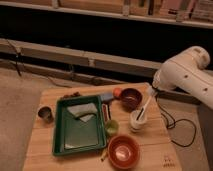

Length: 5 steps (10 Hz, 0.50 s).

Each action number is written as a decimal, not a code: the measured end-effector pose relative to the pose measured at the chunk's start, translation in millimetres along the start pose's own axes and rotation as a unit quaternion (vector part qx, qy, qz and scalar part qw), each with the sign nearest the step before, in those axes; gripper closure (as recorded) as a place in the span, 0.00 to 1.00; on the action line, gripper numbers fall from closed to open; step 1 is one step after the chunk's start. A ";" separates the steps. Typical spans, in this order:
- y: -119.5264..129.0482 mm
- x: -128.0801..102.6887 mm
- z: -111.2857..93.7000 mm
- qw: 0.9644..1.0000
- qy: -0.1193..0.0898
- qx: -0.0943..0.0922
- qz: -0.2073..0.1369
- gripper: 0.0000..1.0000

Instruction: Place brush in paper cup

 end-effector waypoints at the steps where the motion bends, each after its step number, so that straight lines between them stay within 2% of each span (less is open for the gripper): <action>1: -5.3 8.0 8.4 1.000 -0.002 -0.004 -0.003 0.23; 3: -17.2 23.6 32.1 1.000 -0.012 -0.014 -0.011 0.20; 5: -24.0 28.1 39.8 1.000 -0.018 -0.017 -0.015 0.20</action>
